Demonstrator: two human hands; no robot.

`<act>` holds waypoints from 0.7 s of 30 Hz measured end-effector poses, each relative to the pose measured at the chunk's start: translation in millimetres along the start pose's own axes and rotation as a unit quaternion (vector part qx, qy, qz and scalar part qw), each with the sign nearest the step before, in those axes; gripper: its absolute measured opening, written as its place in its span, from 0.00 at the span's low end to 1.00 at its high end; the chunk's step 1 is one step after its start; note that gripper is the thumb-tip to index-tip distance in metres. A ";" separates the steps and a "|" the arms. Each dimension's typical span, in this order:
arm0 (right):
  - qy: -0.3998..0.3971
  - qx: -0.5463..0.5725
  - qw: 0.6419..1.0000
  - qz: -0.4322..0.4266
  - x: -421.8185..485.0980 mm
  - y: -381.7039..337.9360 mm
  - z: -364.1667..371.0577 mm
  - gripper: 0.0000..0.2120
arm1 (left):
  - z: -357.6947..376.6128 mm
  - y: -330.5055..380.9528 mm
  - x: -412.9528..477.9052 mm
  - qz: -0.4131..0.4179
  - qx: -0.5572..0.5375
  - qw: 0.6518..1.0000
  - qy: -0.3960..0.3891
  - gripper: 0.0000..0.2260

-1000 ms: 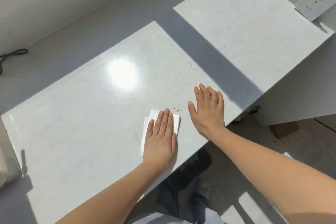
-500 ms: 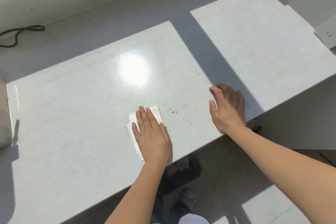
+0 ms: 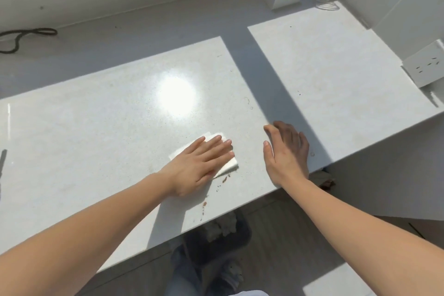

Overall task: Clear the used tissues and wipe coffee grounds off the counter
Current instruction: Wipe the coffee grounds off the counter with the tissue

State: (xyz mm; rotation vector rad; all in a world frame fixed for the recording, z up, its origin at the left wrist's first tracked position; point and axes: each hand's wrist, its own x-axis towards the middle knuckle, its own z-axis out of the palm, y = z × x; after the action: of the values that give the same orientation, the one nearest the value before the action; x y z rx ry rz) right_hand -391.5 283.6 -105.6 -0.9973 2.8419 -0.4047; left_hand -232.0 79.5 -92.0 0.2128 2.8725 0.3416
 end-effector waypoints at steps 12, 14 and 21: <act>0.032 0.061 0.998 0.016 23.9 -36.6 -20.2 0.15 | 37.2 -2.9 -109.0 -0.541 -0.132 0.805 0.205 0.25; 0.029 0.070 0.984 -0.163 37.0 -74.1 -21.4 0.18 | 41.0 -3.4 -108.3 -0.528 -0.124 0.817 0.193 0.24; -0.223 -0.078 0.885 -0.401 58.1 -128.9 29.6 0.26 | 43.7 6.5 -116.4 -0.606 -0.163 0.741 0.238 0.23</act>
State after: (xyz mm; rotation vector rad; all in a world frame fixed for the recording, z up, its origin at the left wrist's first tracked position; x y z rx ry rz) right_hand -354.2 144.3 -98.1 -1.9792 1.9665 0.0229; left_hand -108.4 75.1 -106.1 -1.9303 2.5599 0.6265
